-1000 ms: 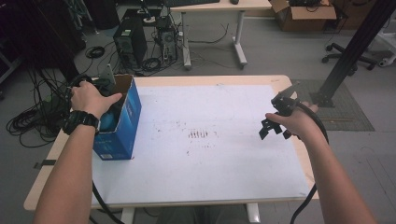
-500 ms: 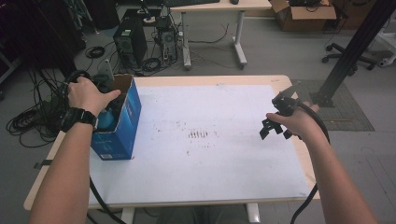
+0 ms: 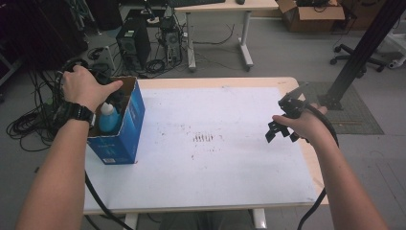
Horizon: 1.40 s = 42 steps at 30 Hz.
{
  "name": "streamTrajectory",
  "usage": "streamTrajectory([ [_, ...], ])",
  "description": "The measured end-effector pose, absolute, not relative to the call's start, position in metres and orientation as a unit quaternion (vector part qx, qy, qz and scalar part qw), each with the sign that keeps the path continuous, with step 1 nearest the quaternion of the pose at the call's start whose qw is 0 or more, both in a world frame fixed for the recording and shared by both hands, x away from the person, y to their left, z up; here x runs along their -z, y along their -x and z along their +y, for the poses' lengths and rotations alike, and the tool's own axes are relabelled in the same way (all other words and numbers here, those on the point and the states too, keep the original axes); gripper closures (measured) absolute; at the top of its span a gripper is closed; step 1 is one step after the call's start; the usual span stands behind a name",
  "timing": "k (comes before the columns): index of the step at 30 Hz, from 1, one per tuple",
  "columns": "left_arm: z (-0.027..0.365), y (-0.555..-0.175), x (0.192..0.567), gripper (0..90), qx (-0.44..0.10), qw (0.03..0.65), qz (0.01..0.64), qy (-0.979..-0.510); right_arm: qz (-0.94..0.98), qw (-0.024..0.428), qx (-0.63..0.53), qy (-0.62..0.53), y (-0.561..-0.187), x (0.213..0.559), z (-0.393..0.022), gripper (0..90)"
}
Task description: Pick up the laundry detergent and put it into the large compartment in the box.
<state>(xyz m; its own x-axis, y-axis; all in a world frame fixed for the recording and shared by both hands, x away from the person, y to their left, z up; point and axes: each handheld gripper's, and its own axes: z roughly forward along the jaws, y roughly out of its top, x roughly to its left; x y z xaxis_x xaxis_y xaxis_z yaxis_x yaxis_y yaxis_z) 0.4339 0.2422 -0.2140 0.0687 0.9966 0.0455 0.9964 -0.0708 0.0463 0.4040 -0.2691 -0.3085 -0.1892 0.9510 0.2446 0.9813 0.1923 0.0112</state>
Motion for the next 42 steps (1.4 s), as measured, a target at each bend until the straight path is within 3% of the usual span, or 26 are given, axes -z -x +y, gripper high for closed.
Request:
streamTrajectory([
  [23,0.154,-0.43,0.197,6.1,-0.024,0.028,0.625,-0.78,-0.765,0.09,0.091,0.631,-0.395,0.302,-0.278,6.5],
  [42,0.097,-0.425,0.222,4.7,-0.013,0.036,0.588,-0.808,-0.767,0.091,0.097,0.628,-0.388,0.301,-0.284,6.4],
])
